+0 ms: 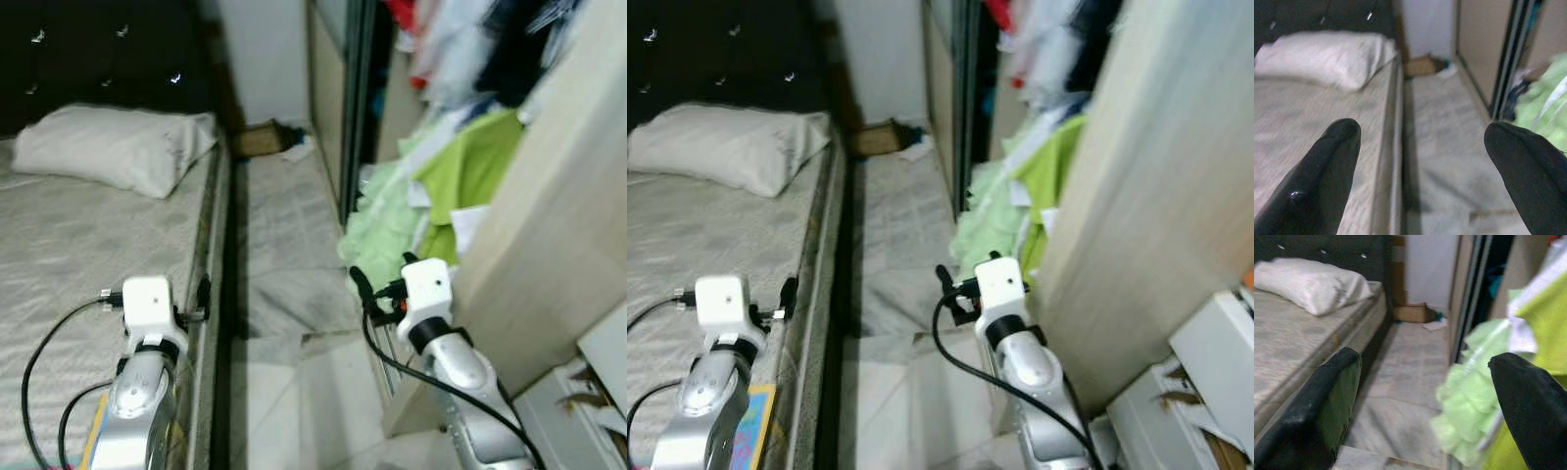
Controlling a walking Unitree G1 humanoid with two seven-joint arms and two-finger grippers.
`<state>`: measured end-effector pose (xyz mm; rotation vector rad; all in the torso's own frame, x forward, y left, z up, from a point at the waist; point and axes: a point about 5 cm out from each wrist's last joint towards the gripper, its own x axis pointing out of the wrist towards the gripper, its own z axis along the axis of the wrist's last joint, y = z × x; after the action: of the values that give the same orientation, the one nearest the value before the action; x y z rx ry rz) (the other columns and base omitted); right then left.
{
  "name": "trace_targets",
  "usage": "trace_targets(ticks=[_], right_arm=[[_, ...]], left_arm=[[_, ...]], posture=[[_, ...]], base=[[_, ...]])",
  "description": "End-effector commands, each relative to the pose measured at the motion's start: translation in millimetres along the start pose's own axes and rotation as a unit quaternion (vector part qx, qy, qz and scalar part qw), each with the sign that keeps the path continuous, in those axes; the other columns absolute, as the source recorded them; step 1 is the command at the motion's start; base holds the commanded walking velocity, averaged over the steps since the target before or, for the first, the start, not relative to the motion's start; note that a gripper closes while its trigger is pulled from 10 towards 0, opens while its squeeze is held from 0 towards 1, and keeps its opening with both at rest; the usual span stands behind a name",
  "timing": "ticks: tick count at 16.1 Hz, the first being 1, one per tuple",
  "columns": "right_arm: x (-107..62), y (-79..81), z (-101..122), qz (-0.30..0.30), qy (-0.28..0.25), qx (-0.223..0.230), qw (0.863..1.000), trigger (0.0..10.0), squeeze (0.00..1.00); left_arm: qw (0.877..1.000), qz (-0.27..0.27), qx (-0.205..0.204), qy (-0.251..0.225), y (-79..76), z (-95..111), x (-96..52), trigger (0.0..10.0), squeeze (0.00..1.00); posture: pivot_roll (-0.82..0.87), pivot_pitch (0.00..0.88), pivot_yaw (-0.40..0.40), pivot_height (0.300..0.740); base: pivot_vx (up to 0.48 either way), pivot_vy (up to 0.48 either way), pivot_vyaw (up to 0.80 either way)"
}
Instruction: Clean up the room
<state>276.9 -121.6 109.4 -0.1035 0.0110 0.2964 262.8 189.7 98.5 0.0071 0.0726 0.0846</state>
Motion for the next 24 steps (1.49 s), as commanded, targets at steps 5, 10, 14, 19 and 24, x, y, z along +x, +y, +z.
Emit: trace_targets(ticks=[5, 10, 14, 19, 24], right_arm=[[-1.7, -3.0, 0, -0.006, -0.001, -0.001, 1.0, 10.0, 0.0], [-2.1, -3.5, -1, -0.008, -0.001, -0.002, 1.0, 10.0, 0.0], [5.8, 7.6, 7, 0.005, -0.014, 0.034, 0.999, 10.0, 0.0], [31.5, 30.3, -29, -0.007, 0.076, 0.097, 0.992, 10.0, 0.0], [40.5, 32.6, -34, -0.003, 0.083, 0.076, 0.994, 10.0, 0.0]], left_arm=[[1.0, -0.008, 0.001, 0.016, -2.3, -8, -3.8, 10.0, 0.0], [1.0, -0.012, 0.003, 0.016, -4.0, -8, -3.6, 10.0, 0.0], [1.0, -0.006, 0.006, 0.024, -3.3, -10, -4.0, 10.0, 0.0], [0.993, -0.035, -0.009, 0.109, -31.5, -40, 12.8, 10.0, 0.0], [0.992, -0.033, -0.027, 0.119, -29.1, -45, 17.8, 10.0, 0.0]], posture=[[-0.14, 0.101, 0.034, 0.74], [-0.14, 0.099, 0.036, 0.74], [-0.14, 0.085, 0.04, 0.74], [-0.12, 0.046, 0.044, 0.74], [-0.12, 0.029, 0.04, 0.74]], base=[[0.0, 0.377, 0.0], [0.0, 0.0, 0.0], [0.0, 0.0, 0.0], [0.0, 0.0, 0.0], [0.0, 0.0, 0.0]])
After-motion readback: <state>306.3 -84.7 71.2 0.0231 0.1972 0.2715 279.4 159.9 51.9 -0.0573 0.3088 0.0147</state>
